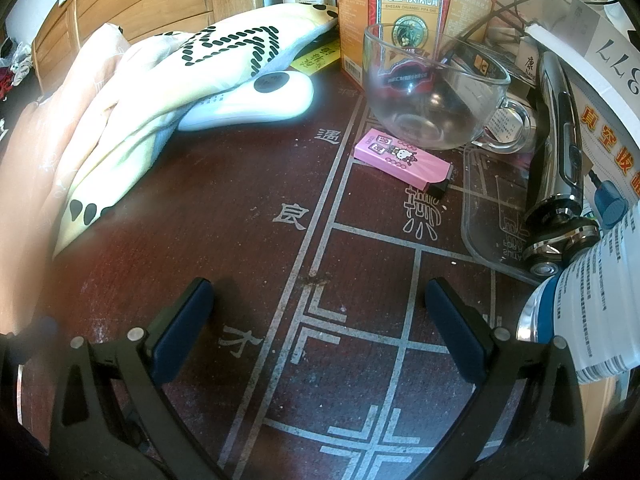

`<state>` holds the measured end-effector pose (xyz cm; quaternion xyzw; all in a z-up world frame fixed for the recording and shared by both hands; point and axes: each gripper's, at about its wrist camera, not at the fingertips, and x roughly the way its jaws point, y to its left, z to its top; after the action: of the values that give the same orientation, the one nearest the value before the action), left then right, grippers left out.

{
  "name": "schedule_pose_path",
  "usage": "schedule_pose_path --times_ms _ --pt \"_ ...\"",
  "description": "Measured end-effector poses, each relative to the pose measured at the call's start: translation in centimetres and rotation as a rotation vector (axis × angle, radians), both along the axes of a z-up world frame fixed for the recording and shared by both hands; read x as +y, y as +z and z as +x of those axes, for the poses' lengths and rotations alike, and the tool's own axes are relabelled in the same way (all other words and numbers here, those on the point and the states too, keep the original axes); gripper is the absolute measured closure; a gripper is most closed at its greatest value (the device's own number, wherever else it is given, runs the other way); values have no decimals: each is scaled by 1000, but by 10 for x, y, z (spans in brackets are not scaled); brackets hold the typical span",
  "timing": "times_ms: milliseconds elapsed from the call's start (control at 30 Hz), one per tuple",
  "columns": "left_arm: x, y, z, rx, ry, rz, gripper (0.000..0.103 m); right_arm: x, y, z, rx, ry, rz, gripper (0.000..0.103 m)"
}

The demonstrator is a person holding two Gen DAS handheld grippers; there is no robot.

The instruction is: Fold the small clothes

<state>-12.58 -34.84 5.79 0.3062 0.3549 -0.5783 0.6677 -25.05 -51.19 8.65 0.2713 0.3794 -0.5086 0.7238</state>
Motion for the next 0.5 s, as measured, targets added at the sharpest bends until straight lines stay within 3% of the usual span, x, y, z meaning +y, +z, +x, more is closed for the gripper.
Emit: schedule_pose_path --times_ms 500 --pt "0 0 0 0 0 0 0 1 0 0 0 -2 0 0"
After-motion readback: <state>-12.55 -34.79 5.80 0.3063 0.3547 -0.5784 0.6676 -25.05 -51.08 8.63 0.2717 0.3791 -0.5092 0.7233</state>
